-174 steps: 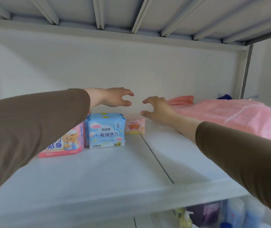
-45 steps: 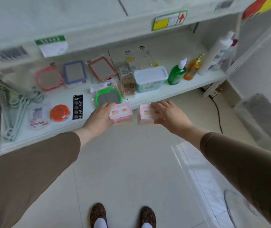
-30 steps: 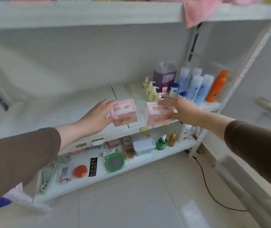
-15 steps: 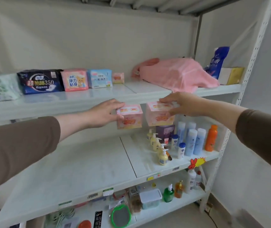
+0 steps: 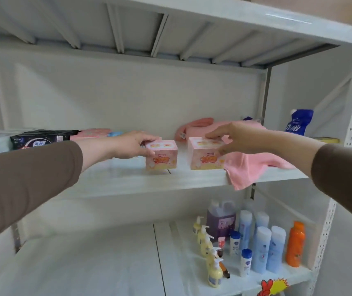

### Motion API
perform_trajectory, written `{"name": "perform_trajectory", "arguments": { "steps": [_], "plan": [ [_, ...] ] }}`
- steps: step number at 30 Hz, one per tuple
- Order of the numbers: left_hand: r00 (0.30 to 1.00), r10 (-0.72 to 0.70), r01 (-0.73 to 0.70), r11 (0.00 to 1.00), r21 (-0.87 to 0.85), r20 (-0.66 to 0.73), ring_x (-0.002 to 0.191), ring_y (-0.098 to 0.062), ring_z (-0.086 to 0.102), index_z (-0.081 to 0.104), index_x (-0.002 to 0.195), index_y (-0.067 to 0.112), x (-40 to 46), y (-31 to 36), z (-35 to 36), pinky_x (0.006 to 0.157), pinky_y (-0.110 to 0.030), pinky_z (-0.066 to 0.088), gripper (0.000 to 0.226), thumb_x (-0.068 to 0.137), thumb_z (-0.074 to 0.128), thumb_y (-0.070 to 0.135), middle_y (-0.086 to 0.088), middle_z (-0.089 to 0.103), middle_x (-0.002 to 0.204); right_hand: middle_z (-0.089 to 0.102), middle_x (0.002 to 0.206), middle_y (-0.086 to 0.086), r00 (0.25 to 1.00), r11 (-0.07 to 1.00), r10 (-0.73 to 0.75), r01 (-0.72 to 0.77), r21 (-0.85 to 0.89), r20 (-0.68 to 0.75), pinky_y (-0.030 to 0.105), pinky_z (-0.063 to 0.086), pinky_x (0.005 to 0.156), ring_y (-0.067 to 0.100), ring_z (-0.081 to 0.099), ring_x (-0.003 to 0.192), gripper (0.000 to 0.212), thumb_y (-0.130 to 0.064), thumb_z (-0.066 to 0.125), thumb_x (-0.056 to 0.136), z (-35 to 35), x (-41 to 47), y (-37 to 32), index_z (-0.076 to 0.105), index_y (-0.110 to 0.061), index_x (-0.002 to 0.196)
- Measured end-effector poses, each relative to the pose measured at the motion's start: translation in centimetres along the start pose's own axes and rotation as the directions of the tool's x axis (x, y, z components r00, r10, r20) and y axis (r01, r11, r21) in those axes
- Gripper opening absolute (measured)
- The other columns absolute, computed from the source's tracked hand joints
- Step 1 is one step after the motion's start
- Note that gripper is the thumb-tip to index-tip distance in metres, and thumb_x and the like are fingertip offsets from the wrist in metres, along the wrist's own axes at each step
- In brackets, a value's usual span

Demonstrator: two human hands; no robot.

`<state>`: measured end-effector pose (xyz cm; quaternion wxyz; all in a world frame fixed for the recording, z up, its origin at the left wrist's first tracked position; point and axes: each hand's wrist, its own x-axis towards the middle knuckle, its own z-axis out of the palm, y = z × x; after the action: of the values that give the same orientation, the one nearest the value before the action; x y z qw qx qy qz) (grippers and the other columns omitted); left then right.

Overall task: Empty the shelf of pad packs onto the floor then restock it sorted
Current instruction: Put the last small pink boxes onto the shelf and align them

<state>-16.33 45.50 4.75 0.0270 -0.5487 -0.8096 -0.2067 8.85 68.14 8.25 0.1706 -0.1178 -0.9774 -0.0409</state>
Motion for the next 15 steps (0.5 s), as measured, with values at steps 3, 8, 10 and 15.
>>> {"name": "perform_trajectory", "arguments": {
  "steps": [3,8,10,15],
  "plan": [
    [1.000,-0.020,0.019,0.998,0.059,0.023,0.101,-0.021,0.055,0.062,0.116,0.028,3.3,-1.0,-0.6,0.079,-0.030,0.047,0.022,0.094,0.065,0.032,0.002,0.060,0.111,0.057,0.124,-0.026,0.998,0.998,-0.034,0.031,0.062,0.053,0.001,0.033,0.060,0.003,0.054,0.104,0.056,-0.043,0.075,0.083,0.0,2.6,1.0,0.053,-0.046,0.134],
    [0.999,-0.017,0.013,0.994,0.113,0.034,0.077,-0.018,0.052,0.065,0.102,0.019,8.3,-3.1,-1.3,0.065,-0.029,0.038,0.017,0.091,0.068,0.031,-0.008,0.063,0.098,0.057,0.126,-0.026,0.988,0.985,-0.076,0.053,0.165,0.135,0.010,0.041,0.092,0.005,0.055,0.110,0.060,-0.038,0.079,0.081,2.1,7.1,1.7,0.056,-0.040,0.136],
    [0.999,-0.021,0.016,0.991,0.135,0.035,0.069,-0.013,0.049,0.066,0.103,0.016,10.1,-3.9,-1.7,0.059,-0.023,0.036,0.020,0.091,0.068,0.032,-0.004,0.063,0.088,0.058,0.129,-0.023,0.985,0.980,-0.090,0.060,0.191,0.149,0.025,0.043,0.101,0.006,0.056,0.112,0.063,-0.043,0.081,0.077,2.9,8.8,1.8,0.056,-0.042,0.135],
    [0.998,-0.023,0.011,0.982,0.189,0.061,0.077,-0.018,0.048,0.061,0.098,0.007,14.8,-6.2,-2.4,0.070,-0.033,0.034,0.030,0.089,0.067,0.035,-0.007,0.058,0.087,0.056,0.132,-0.023,0.984,0.974,-0.109,0.078,0.213,0.139,0.018,0.039,0.089,0.002,0.054,0.109,0.066,-0.049,0.080,0.075,4.0,12.5,2.2,0.055,-0.043,0.136]
  ]
}}
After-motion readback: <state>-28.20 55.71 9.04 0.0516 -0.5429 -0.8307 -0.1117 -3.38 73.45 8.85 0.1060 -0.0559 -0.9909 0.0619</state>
